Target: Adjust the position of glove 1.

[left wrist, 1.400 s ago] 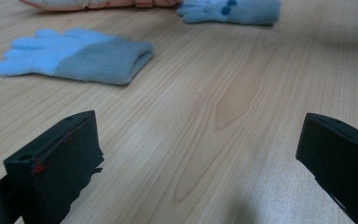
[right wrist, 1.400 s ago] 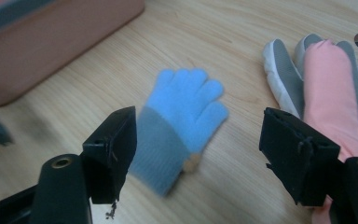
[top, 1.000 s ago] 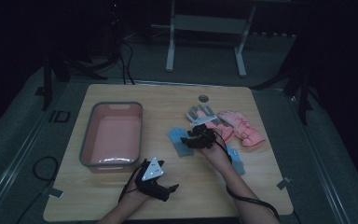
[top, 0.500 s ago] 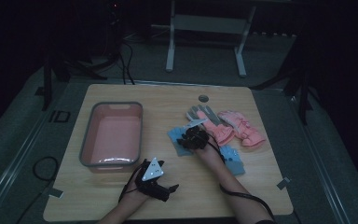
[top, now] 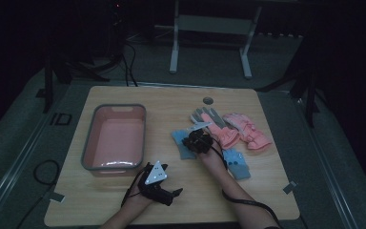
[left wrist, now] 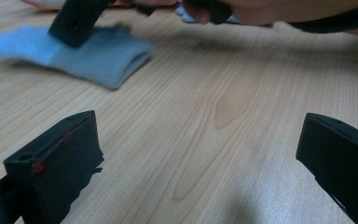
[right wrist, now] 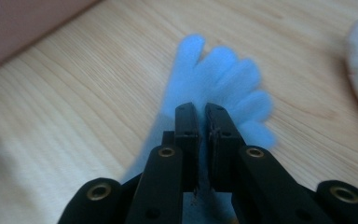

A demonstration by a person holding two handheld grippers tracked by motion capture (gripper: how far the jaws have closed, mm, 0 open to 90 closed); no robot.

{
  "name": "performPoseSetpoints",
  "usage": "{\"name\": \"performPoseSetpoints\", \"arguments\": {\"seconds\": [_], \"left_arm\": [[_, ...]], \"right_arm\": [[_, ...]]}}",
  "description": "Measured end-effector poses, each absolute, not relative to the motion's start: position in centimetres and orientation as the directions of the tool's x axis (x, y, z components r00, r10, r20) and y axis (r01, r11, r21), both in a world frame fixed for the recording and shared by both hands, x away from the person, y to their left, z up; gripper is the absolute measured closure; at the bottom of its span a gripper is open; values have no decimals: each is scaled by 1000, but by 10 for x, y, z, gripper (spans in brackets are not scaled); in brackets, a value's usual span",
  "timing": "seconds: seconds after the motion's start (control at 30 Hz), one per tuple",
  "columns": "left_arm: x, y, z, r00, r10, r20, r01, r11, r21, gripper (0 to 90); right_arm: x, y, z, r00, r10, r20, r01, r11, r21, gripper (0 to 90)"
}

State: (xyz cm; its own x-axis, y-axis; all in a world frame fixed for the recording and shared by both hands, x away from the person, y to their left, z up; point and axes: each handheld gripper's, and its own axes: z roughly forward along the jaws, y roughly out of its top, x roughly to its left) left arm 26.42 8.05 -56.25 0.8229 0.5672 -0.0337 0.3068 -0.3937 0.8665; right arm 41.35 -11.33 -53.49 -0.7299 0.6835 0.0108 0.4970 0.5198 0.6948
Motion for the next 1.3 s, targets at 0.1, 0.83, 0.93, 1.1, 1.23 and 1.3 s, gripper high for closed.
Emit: {"name": "performPoseSetpoints", "arguments": {"seconds": [0.1,0.83,0.93,1.1,1.23,1.3], "left_arm": [[264,80,-563,823,568,-37,309,-391,867,0],[265,80,-563,820,572,-33,311,-396,864,0],[265,80,-563,819,573,-32,311,-396,864,0],[265,80,-563,820,571,-39,315,-393,864,0],[265,80,-563,820,572,-37,313,-393,864,0],[265,80,-563,821,570,-35,312,-395,864,0]], "right_arm": [[406,-117,-527,-720,694,20,505,503,701,847],[309,-175,-504,-623,780,54,578,413,703,848],[305,-181,-516,-618,783,64,596,413,689,848],[303,-183,-528,-608,794,3,600,457,657,846],[308,-188,-540,-593,805,22,628,445,638,829],[310,-189,-543,-596,802,34,630,442,638,798]]}}
